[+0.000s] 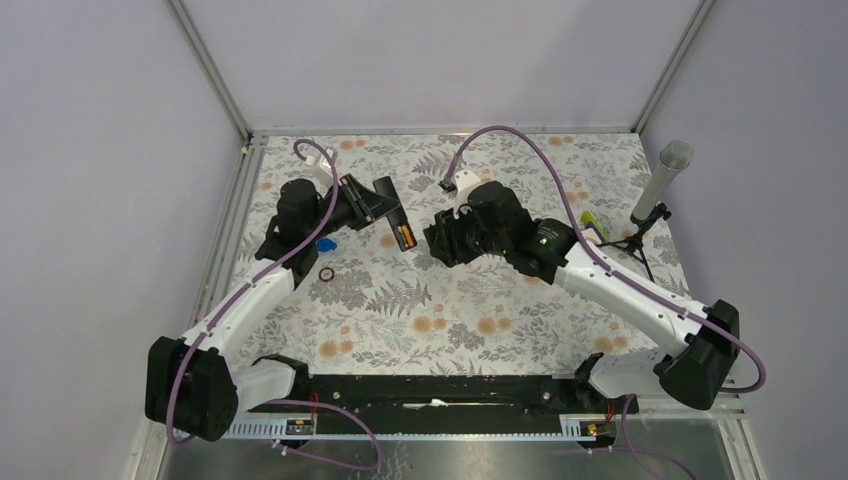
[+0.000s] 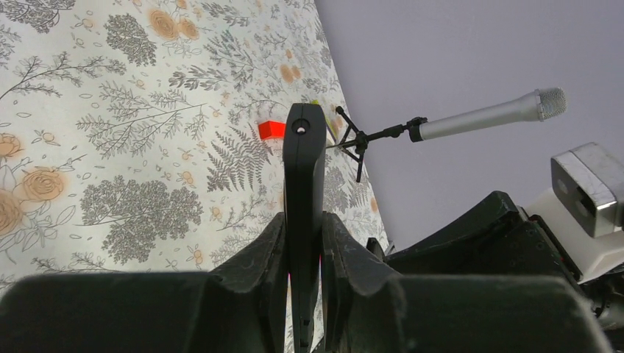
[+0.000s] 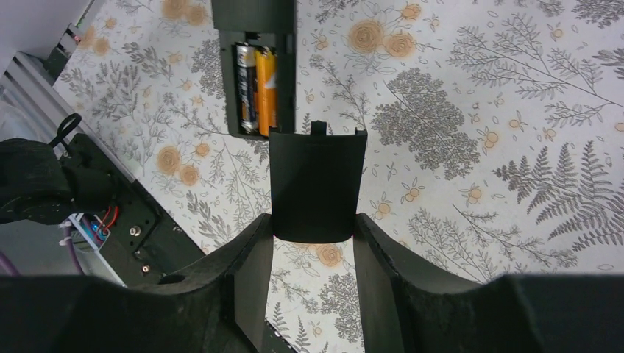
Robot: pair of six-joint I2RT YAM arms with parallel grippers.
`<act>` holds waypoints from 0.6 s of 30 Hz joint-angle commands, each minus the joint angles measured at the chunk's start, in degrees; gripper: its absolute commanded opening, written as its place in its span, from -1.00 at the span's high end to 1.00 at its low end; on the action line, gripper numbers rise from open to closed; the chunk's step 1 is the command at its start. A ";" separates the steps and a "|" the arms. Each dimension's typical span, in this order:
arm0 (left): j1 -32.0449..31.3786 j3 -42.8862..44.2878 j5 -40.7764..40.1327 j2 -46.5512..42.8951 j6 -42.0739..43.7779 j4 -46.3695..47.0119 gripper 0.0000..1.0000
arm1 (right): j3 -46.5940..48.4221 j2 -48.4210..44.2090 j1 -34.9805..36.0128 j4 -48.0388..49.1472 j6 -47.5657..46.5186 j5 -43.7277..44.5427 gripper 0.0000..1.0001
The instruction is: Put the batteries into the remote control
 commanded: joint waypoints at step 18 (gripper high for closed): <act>-7.46 -2.86 -12.01 -1.23 -2.77 10.37 1.00 | 6.72 6.70 1.12 2.46 0.53 -2.07 0.48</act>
